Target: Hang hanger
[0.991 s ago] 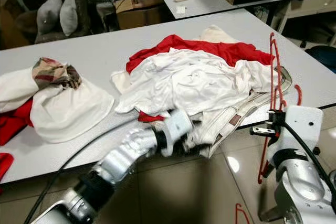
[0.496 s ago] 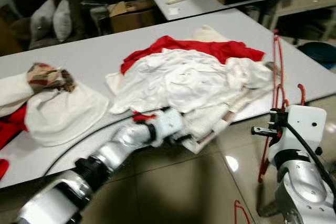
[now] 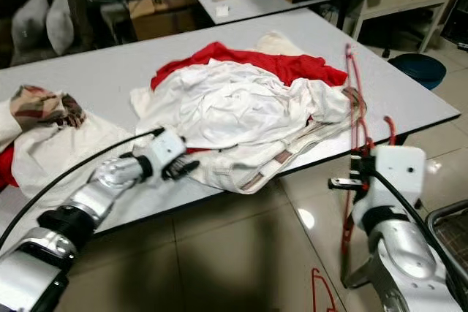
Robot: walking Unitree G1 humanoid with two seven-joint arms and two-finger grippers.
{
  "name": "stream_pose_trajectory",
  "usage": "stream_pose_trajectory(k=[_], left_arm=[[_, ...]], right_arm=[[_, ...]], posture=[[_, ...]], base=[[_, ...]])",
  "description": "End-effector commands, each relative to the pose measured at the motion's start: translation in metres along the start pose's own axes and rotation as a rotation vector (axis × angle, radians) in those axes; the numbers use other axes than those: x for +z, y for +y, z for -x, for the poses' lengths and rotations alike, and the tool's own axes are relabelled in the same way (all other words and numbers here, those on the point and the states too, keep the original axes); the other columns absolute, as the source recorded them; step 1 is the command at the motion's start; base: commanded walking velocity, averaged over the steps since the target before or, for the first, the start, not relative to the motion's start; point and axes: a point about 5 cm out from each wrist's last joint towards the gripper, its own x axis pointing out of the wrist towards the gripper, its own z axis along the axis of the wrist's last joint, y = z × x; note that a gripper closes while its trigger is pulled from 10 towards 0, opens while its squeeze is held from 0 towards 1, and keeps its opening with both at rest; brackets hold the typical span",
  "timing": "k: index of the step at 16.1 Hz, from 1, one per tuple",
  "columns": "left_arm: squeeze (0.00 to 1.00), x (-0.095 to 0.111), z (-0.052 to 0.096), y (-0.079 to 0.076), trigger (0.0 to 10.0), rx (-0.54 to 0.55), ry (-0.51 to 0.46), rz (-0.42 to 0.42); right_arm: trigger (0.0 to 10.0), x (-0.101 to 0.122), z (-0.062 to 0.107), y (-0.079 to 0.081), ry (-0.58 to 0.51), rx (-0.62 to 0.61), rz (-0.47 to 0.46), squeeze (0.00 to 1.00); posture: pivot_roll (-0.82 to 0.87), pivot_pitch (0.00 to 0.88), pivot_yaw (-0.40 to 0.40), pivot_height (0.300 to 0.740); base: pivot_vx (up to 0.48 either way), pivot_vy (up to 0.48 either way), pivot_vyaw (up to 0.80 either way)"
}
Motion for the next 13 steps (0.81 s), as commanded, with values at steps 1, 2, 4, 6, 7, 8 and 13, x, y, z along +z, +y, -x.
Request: stream_pose_trajectory(k=[1,2,4,6,7,8,13], left_arm=[[0.0,-0.003,0.012,0.017,10.0,0.066,-0.04,0.116],[0.0,0.004,0.015,0.022,10.0,0.077,-0.113,0.184],[0.25,0.03,0.019,0.024,10.0,0.046,-0.309,0.361],[1.0,0.046,0.013,0.01,10.0,-0.017,-0.375,0.369],[1.0,0.045,0.005,0.003,10.0,-0.001,-0.323,0.284],[1.0,0.044,-0.004,-0.004,10.0,0.007,-0.289,0.243],[0.78,0.052,-0.025,-0.014,10.0,0.074,-0.247,0.268]], right_arm=[[10.0,0.002,0.0,0.001,-0.019,0.016,-0.009,0.0],[10.0,0.003,0.001,0.001,-0.026,0.016,-0.016,0.0],[10.0,0.004,0.002,0.002,-0.037,0.021,-0.03,0.0],[10.0,0.002,0.002,0.004,-0.037,0.024,-0.035,0.0],[10.0,0.003,0.001,0.005,-0.038,0.029,-0.037,0.0],[10.0,0.003,0.0,0.007,-0.042,0.039,-0.037,0.0],[10.0,0.004,0.0,0.015,-0.052,0.085,-0.028,0.0]], posture=[[-0.08,0.038,0.1,0.74],[-0.08,0.038,0.101,0.74],[-0.08,0.034,0.105,0.74],[-0.08,0.031,0.101,0.74],[-0.08,0.027,0.1,0.74],[-0.08,0.026,0.102,0.74],[-0.1,0.021,0.129,0.74]], base=[[0.0,0.0,0.0],[0.0,0.0,0.0],[0.0,0.0,0.0],[0.0,0.0,0.0],[0.0,0.0,0.0],[0.0,0.0,0.0],[0.0,0.0,0.0]])
